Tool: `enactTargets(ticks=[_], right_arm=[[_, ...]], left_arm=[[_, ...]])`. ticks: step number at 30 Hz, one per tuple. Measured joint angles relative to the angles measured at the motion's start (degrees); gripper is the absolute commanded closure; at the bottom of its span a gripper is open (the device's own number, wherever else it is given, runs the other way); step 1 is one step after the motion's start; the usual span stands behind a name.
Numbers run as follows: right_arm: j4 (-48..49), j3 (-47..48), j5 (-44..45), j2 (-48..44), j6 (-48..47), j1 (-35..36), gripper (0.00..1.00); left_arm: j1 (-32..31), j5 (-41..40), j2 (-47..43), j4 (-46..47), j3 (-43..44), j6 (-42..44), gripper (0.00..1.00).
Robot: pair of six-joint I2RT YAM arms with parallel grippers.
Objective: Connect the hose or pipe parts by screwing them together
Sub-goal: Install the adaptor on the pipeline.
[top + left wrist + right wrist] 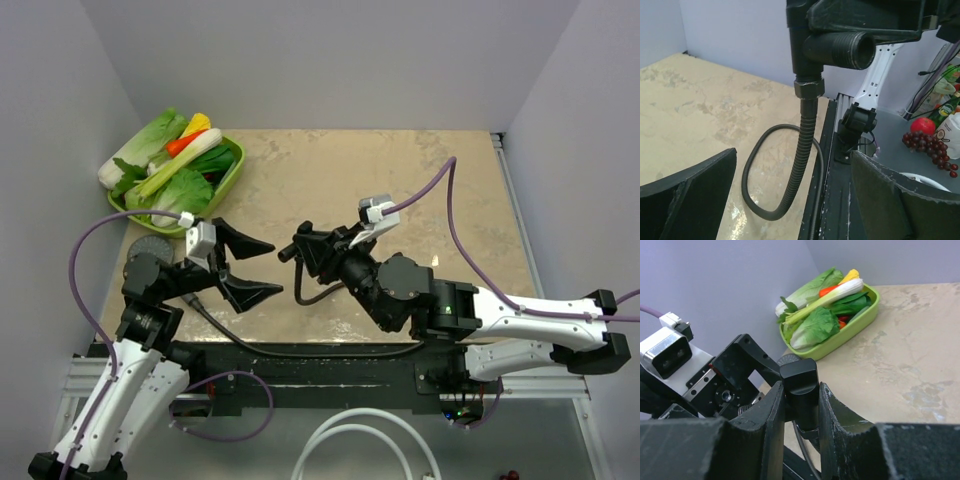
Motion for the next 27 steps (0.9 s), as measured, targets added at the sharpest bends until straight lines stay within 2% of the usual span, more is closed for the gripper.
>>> enactTargets(ticks=[3,9,13,21,22,27], right_arm=[[1.51,0.00,-1.27,0.13,-0.02,0.00,1.00],[4.24,0.00,-3.78,2.14,0.00,0.00,1.00],[4.79,0.00,-5.14,3.34,-0.02,0.00,1.00],[6.21,0.00,-6.29,3.50,-0.09,0.00,1.00],[6.21,0.00,-6.34,3.50,-0.11,0.00,1.00],[6.19,0.00,-6.36,4.07,-0.13,0.00,1.00]], left_arm=[[0.00,0.98,0.02,6.23,-0.68,-2.75,0.02],[0.00,1.55,2.34,19.52,-1.68,-10.08,0.14],[0.00,2.05,4.92,27.69,-3.82,-16.52,0.18],[-0.09,3.04,6.05,32.79,-6.21,-21.31,0.32],[-0.13,3.06,6.08,33.16,-6.23,-21.44,0.37],[-0.57,2.95,6.40,34.40,-6.25,-21.64,0.44]])
